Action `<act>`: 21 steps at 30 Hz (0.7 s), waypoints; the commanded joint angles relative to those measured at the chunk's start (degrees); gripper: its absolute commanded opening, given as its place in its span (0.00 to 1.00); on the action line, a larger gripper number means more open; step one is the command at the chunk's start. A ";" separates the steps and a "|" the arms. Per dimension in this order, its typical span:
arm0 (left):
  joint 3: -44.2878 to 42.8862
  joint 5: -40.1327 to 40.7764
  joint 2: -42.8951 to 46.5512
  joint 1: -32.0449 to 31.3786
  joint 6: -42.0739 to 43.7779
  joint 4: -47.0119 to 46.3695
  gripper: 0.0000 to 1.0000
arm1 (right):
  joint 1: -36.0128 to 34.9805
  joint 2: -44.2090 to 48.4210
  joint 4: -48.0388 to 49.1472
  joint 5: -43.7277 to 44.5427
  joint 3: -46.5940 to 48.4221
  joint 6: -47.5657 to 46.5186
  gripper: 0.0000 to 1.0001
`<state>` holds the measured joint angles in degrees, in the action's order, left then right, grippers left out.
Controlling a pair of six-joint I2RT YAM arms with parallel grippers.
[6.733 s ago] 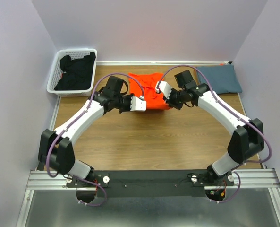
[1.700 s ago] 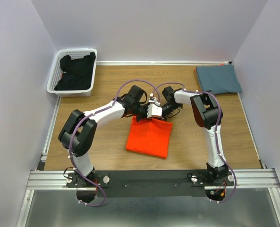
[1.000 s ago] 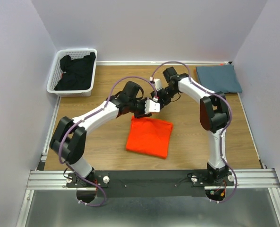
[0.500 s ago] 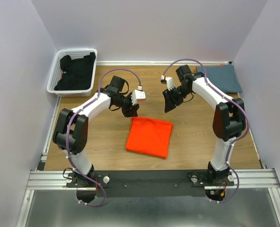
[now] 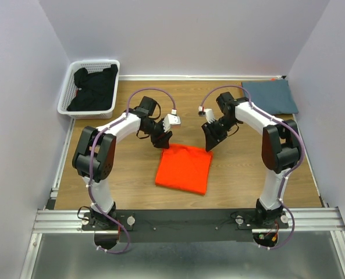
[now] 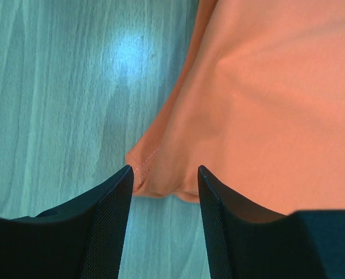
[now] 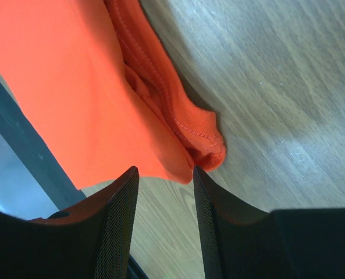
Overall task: Fold and stack the t-shirts
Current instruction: Fold the tshirt
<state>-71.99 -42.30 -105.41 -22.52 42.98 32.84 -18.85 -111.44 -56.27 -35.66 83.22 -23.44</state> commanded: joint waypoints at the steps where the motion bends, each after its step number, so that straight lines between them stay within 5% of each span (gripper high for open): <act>1: -1.40 0.03 -1.82 0.11 0.35 0.56 0.56 | -0.22 -0.80 -0.59 -0.29 -1.57 -2.04 0.50; 6: -1.84 0.12 -2.00 0.02 0.44 0.21 0.55 | -0.22 -1.06 -0.59 0.68 -2.45 -3.01 0.47; 10: -2.63 -1.02 -1.91 0.02 1.49 1.26 0.36 | -0.22 -1.15 -0.59 1.20 -2.45 -3.71 0.41; 16: -3.69 -1.73 -1.73 0.64 2.63 3.63 0.01 | -0.31 -0.45 0.02 2.52 -1.92 -4.42 0.10; 21: -4.56 -1.90 -2.09 2.22 2.54 3.72 0.00 | -0.13 0.87 -0.16 4.28 -0.17 -4.60 0.01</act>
<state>-74.59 -42.37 -107.18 -21.80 44.77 35.29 -18.85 -111.85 -56.25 -33.85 81.17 -27.11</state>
